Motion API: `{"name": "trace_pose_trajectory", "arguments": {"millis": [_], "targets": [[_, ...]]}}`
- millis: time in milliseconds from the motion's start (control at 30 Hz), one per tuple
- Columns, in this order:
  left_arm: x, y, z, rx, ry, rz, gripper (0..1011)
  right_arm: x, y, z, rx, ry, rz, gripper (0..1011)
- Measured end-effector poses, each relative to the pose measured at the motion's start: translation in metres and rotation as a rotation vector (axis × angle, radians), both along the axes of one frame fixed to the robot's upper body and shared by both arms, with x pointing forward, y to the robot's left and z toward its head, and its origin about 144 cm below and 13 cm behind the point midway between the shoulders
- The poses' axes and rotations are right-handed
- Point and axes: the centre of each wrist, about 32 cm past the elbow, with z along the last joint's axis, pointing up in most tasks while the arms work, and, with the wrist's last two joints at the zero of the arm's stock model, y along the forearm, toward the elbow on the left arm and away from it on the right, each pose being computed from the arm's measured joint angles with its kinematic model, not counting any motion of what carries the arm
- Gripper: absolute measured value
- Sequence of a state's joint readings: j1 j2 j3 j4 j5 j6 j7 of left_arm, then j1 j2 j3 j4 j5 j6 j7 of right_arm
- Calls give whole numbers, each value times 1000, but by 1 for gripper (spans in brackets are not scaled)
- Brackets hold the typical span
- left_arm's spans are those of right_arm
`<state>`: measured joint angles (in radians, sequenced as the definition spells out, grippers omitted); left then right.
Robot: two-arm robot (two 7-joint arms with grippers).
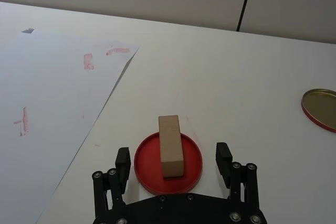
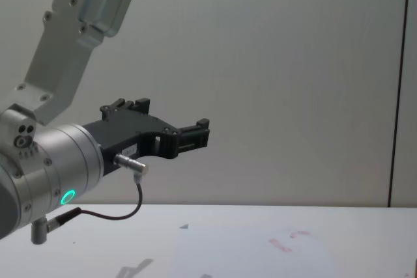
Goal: Use the one hand to pick up the stamp and affix it onto the A4 paper.
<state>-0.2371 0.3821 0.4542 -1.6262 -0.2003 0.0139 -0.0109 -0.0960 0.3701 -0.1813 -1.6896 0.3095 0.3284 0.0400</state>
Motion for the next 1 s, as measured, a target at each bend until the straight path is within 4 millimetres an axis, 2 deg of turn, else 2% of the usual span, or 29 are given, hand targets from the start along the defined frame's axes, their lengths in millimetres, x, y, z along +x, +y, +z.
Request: {"name": "trace_pose_trajectory", "arguments": {"millis": [333, 633, 667, 800, 1000], "targets": [[0, 0, 0, 0, 0, 0, 1003, 6, 0, -4, -1, -1, 8, 994], [0, 0, 0, 0, 0, 0, 1003, 9, 0, -5, -1, -1, 11, 762], [0, 0, 0, 0, 0, 0, 1003, 9, 0, -5, -1, 0, 11, 706], [0, 0, 0, 0, 0, 0, 1003, 10, 0, -6, -1, 0, 12, 607], [0, 0, 0, 0, 0, 0, 1003, 10, 0, -6, -2, -1, 13, 406]]}}
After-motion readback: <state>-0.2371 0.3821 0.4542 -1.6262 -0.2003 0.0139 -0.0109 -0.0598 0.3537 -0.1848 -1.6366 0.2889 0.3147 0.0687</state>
